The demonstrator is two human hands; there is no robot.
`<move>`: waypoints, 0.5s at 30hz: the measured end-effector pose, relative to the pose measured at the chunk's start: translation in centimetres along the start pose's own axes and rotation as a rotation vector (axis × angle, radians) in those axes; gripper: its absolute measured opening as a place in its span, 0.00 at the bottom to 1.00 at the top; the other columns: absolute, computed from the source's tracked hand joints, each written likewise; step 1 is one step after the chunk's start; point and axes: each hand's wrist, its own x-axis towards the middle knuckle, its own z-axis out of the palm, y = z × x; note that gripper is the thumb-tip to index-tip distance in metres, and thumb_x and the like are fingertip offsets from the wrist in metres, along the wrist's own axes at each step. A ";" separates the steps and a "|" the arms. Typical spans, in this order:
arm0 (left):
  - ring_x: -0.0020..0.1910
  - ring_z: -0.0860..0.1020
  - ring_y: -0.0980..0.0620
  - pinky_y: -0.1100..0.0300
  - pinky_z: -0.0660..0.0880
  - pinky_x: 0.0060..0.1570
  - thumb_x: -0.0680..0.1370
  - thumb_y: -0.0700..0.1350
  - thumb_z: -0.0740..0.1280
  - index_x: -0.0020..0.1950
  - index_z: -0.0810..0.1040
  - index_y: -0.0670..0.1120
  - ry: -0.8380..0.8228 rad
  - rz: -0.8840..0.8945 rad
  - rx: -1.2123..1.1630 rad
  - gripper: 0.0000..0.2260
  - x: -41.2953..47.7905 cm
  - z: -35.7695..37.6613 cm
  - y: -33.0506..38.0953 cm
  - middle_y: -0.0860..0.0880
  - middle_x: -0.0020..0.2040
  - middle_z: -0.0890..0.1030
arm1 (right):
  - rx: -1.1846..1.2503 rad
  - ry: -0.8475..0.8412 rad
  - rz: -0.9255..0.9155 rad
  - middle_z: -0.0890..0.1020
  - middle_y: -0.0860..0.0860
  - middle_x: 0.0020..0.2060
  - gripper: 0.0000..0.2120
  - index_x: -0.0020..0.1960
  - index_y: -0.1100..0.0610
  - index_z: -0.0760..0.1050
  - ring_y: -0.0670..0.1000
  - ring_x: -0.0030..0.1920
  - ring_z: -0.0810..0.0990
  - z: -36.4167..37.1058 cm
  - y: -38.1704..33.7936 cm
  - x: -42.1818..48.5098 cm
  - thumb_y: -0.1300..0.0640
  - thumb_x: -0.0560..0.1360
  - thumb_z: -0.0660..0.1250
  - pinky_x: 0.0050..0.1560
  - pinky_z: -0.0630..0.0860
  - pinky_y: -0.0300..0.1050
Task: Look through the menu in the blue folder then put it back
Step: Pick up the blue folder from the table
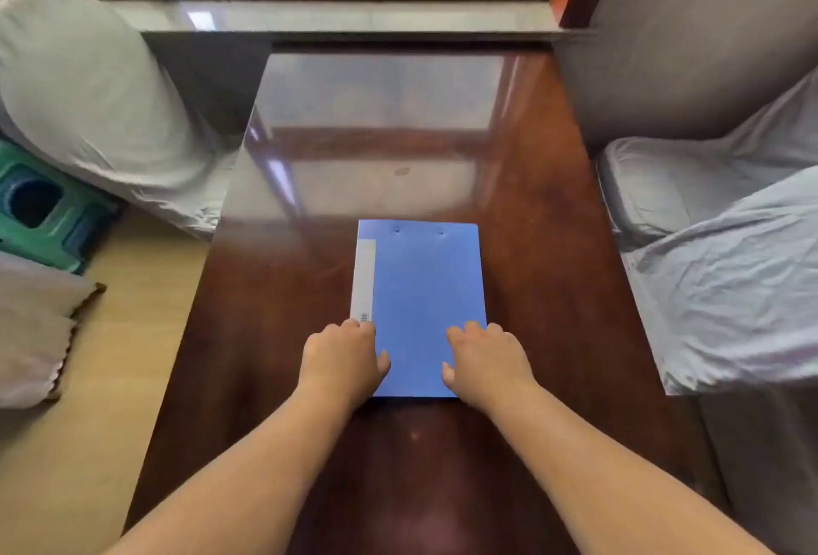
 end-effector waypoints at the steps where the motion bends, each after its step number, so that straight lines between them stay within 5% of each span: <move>1: 0.52 0.81 0.44 0.52 0.71 0.42 0.79 0.61 0.61 0.63 0.77 0.50 -0.027 -0.021 -0.006 0.21 0.0 0.3 0.1 0.48 0.56 0.81 | 0.013 -0.037 0.019 0.80 0.55 0.58 0.17 0.65 0.55 0.73 0.61 0.55 0.80 0.3 -0.1 0.1 0.45 0.82 0.64 0.45 0.71 0.53; 7: 0.51 0.79 0.41 0.51 0.75 0.41 0.76 0.58 0.67 0.69 0.68 0.49 -0.142 -0.160 -0.331 0.25 -0.5 2.9 0.6 0.46 0.69 0.68 | 0.119 -0.077 0.054 0.78 0.55 0.57 0.15 0.64 0.55 0.73 0.60 0.51 0.84 2.3 -0.5 -0.5 0.47 0.83 0.64 0.40 0.72 0.50; 12: 0.58 0.78 0.36 0.46 0.77 0.54 0.74 0.56 0.71 0.76 0.61 0.46 -0.122 -0.312 -0.570 0.35 0.1 2.9 1.2 0.41 0.64 0.74 | 0.154 -0.065 0.061 0.77 0.55 0.57 0.15 0.64 0.55 0.72 0.60 0.49 0.84 2.5 -0.6 -0.6 0.47 0.83 0.64 0.38 0.71 0.49; 15: 0.61 0.79 0.37 0.49 0.77 0.53 0.76 0.56 0.72 0.80 0.57 0.43 -0.154 -0.408 -0.716 0.40 0.8 2.3 1.0 0.41 0.66 0.79 | 0.159 -0.069 0.080 0.77 0.55 0.57 0.15 0.64 0.55 0.72 0.59 0.48 0.84 2.4 -0.3 -0.8 0.47 0.82 0.64 0.38 0.71 0.49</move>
